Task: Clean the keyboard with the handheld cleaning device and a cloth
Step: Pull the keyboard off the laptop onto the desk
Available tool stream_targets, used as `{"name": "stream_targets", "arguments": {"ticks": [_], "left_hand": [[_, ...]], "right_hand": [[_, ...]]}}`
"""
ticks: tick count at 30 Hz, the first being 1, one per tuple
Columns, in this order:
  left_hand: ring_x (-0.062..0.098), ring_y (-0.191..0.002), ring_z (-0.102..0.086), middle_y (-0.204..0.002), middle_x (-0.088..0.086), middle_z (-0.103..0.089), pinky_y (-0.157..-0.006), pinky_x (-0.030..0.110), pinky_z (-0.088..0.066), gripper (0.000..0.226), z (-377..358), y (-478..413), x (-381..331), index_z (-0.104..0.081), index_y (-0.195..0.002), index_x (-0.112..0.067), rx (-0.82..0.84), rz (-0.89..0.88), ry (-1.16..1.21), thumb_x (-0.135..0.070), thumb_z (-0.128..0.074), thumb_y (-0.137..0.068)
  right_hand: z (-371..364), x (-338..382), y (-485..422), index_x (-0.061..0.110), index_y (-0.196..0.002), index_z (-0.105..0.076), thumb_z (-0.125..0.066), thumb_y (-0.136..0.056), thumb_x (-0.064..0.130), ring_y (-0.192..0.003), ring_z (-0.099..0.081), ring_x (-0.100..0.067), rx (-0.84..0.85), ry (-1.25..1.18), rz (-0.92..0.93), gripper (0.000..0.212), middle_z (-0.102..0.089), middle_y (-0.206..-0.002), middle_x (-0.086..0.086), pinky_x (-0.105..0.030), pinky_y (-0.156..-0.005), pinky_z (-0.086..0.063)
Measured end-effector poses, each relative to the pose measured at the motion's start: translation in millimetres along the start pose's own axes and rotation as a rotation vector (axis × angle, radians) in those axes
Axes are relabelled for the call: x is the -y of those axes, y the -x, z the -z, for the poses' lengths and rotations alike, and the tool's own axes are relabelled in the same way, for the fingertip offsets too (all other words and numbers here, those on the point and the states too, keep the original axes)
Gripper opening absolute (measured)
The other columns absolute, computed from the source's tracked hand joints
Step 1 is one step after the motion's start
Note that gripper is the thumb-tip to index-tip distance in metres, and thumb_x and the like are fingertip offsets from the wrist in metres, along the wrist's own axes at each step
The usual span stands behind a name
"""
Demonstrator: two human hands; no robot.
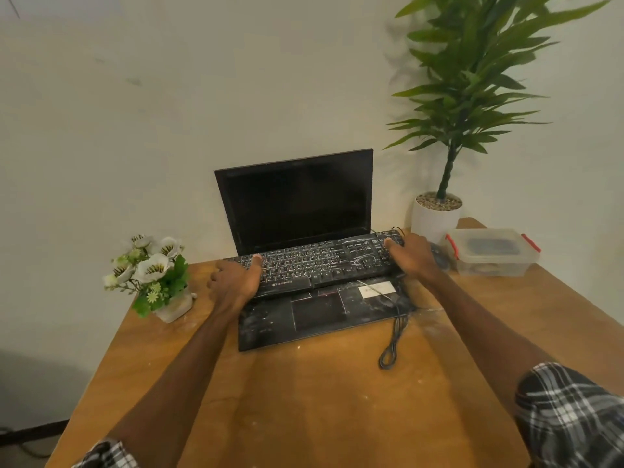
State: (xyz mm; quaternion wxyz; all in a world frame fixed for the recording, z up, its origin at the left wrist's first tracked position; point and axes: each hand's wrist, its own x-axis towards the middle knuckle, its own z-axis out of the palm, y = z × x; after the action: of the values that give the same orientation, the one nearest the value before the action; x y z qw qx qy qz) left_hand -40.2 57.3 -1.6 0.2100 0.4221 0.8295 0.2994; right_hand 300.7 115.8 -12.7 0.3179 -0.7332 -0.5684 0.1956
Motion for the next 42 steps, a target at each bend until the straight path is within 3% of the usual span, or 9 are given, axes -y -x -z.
{"name": "stream_targets", "arguments": {"ticks": [2,5,8,11,15,19,25,30,42], "left_hand": [[0.048,-0.146,-0.033,-0.161,0.03,-0.032,-0.117,0.059,-0.034,0.098,4,10,1,-0.02,-0.159,0.001,0.011,-0.018,0.004,-0.065,-0.057,-0.097],[0.047,-0.144,-0.036,-0.159,0.028,-0.035,-0.115,0.059,-0.037,0.1,16,34,5,-0.025,-0.157,-0.001,0.025,-0.096,0.013,-0.066,-0.064,-0.093],[0.043,-0.141,-0.043,-0.157,0.022,-0.04,-0.111,0.058,-0.044,0.119,29,61,21,-0.03,-0.155,-0.004,0.112,-0.155,0.01,-0.079,-0.075,-0.073],[0.04,-0.137,-0.051,-0.156,0.016,-0.046,-0.107,0.058,-0.05,0.152,41,90,44,-0.032,-0.154,-0.013,0.214,-0.19,-0.002,-0.099,-0.074,-0.036],[0.032,-0.136,-0.049,-0.152,0.009,-0.046,-0.111,0.052,-0.048,0.164,56,137,70,-0.025,-0.153,-0.017,0.322,-0.277,-0.097,-0.095,-0.081,-0.019],[0.032,-0.133,-0.049,-0.146,0.009,-0.049,-0.109,0.05,-0.049,0.164,60,169,92,-0.027,-0.146,-0.019,0.355,-0.282,-0.163,-0.085,-0.086,-0.008],[0.034,-0.133,-0.046,-0.141,0.011,-0.053,-0.106,0.045,-0.047,0.15,61,197,103,-0.027,-0.147,-0.013,0.333,-0.235,-0.224,-0.066,-0.099,-0.027],[0.033,-0.131,-0.041,-0.138,0.011,-0.05,-0.093,0.036,-0.039,0.131,57,201,108,-0.031,-0.141,-0.012,0.259,-0.238,-0.264,-0.06,-0.101,-0.041],[0.043,-0.145,-0.029,-0.159,0.021,-0.034,-0.115,0.054,-0.034,0.155,52,208,107,-0.013,-0.161,-0.007,0.208,-0.241,-0.24,-0.077,-0.091,-0.045]], "right_hand": [[15,6,17,0.006,-0.098,-0.064,-0.054,-0.095,0.052,-0.095,-0.063,-0.032,-0.008,-0.016,-0.007,0.047,-0.067,-0.097,-0.014,-0.048,-0.086,-0.054],[41,9,46,0.009,-0.082,-0.06,-0.056,-0.097,0.045,-0.08,-0.061,-0.026,-0.025,-0.067,0.001,0.04,-0.063,-0.08,-0.008,-0.031,-0.065,-0.044],[65,4,76,0.008,-0.082,-0.062,-0.058,-0.097,0.044,-0.095,-0.063,-0.029,-0.031,-0.077,0.013,0.039,-0.065,-0.085,-0.01,-0.032,-0.075,-0.04],[88,-5,116,0.012,-0.104,-0.069,-0.06,-0.097,0.04,-0.101,-0.064,-0.028,-0.01,-0.07,0.074,0.03,-0.068,-0.106,-0.011,-0.035,-0.082,-0.048],[110,-22,173,0.024,-0.099,-0.067,-0.068,-0.093,0.034,-0.076,-0.066,-0.013,-0.001,-0.174,0.044,0.012,-0.073,-0.092,-0.003,-0.025,-0.06,-0.046],[116,-46,206,0.012,-0.083,-0.069,-0.073,-0.089,0.04,-0.07,-0.065,-0.015,0.047,-0.115,-0.058,0.029,-0.072,-0.083,-0.007,-0.026,-0.052,-0.043],[110,-61,234,0.017,-0.083,-0.066,-0.08,-0.081,0.044,-0.074,-0.063,-0.012,0.144,-0.098,-0.069,0.031,-0.069,-0.083,0.0,-0.026,-0.057,-0.044],[106,-59,244,0.022,-0.095,-0.064,-0.086,-0.074,0.044,-0.077,-0.06,-0.005,0.169,-0.098,0.01,0.038,-0.065,-0.086,0.009,-0.022,-0.062,-0.044],[99,-49,234,0.012,-0.131,-0.051,-0.099,-0.051,0.042,-0.106,-0.056,-0.019,0.252,0.025,0.114,0.098,-0.058,-0.115,0.003,-0.034,-0.092,-0.048]]}}
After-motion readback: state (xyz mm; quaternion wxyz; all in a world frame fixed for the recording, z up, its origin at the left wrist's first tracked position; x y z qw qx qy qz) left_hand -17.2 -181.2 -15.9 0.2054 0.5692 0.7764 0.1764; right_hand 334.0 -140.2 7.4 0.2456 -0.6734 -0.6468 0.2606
